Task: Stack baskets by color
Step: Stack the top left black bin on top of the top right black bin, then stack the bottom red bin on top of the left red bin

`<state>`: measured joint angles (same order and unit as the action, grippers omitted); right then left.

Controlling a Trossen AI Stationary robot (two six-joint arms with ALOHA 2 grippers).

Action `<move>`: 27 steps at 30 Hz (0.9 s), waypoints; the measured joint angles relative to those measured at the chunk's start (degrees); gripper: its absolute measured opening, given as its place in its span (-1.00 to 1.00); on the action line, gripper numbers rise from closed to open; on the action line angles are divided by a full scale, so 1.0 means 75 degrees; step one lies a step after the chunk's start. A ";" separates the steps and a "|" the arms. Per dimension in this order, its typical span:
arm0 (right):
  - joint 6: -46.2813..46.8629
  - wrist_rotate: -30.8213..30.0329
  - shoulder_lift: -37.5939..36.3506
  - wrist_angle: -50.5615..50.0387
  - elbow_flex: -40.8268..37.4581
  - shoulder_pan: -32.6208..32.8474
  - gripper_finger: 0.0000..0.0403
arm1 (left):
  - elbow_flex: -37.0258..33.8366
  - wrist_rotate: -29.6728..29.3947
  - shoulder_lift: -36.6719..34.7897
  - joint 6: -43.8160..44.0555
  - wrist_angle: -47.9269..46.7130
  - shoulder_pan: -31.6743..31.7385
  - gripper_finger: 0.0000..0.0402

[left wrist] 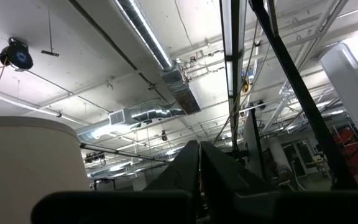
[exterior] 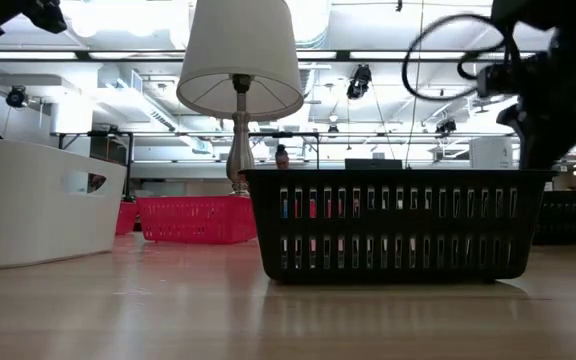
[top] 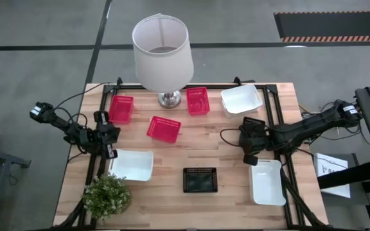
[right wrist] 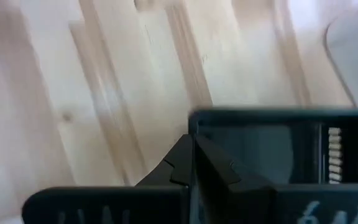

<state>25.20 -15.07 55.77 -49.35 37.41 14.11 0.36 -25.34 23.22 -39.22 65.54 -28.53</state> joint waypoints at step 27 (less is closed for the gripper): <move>-0.6479 0.0995 -0.0156 0.9468 -0.1711 -0.1459 -0.96 | 0.1181 0.0293 0.2551 0.0582 0.1069 0.0057 -1.00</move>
<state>-23.39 -7.61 54.60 21.66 24.58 3.17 9.22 -23.14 42.36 -34.86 73.56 -28.11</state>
